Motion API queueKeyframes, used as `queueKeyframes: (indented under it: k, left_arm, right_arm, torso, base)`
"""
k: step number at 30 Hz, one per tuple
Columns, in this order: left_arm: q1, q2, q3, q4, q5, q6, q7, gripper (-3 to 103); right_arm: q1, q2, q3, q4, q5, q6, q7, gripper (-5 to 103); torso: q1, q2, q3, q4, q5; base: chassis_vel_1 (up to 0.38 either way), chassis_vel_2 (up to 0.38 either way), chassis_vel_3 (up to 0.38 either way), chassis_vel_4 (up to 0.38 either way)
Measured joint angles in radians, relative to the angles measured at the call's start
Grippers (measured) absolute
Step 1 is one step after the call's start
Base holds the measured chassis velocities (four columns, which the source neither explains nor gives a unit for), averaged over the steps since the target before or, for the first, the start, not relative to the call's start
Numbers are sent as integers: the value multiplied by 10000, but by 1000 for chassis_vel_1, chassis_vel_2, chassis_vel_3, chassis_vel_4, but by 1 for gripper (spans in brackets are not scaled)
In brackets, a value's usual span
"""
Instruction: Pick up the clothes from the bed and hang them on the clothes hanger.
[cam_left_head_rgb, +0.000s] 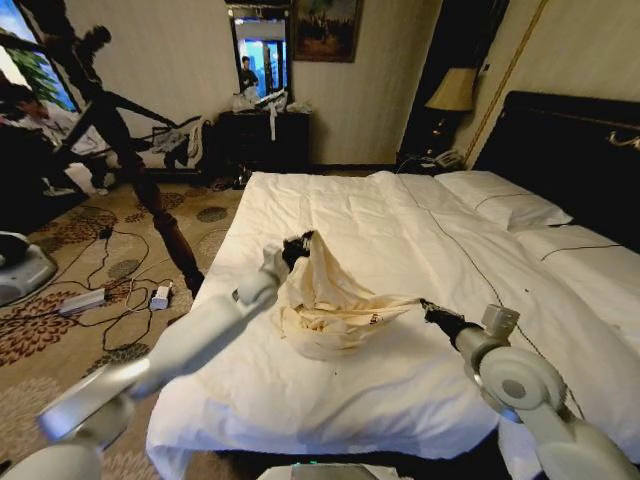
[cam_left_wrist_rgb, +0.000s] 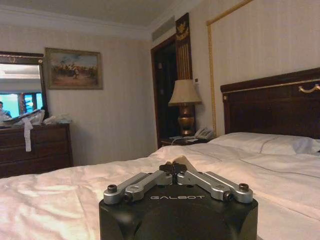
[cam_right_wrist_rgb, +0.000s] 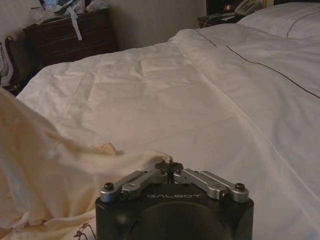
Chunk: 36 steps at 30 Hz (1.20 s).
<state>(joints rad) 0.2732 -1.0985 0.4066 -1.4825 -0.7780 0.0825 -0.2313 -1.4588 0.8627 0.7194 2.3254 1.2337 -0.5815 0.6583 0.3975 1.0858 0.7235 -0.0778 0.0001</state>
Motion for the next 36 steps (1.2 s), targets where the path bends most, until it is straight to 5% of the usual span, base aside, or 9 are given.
queueKeyframes:
  k: [15, 17, 20, 24, 30, 36]
  left_arm:
    - [-740, -2083, -1015, 3504, -7, 92, 321, 0]
    - [-996, -2437, -1029, 4074, -508, 683, 256, -3]
    - [-1046, -2554, -870, 4671, -871, 1571, 15, 7]
    - [-617, -2122, -840, 4984, -1147, 2849, -256, 23]
    - [-182, -1187, -1201, 4255, -1662, 3231, -408, 39]
    - [340, 31, -1934, 2774, -2703, 3230, -595, 67]
  right_arm:
    - [306, -308, 114, -73, 361, 62, -160, 0]
    - [365, -402, 152, -19, 452, 91, -216, 0]
    - [374, -464, 126, 62, 479, 106, -261, 0]
    - [336, -490, 79, 134, 465, 107, -361, 0]
    - [364, -452, -4, 117, 402, 107, -388, 0]
    - [366, -462, -27, 92, 361, 106, -396, 0]
  torso:
    - [-1, 0, -1, 1, 0]
    - [-1, 1, -3, -8, 1]
    - [-1, 0, -1, -8, 1]
    - [0, -1, 0, 0, -4]
    - [-2, 0, 0, 3, -4]
    - [-2, 0, -1, 1, -4]
  base:
    - [0, 0, 0, 0]
    - [0, 0, 0, 0]
    - [0, 0, 0, 0]
    - [0, 0, 0, 0]
    - [0, 0, 0, 0]
    - [0, 0, 0, 0]
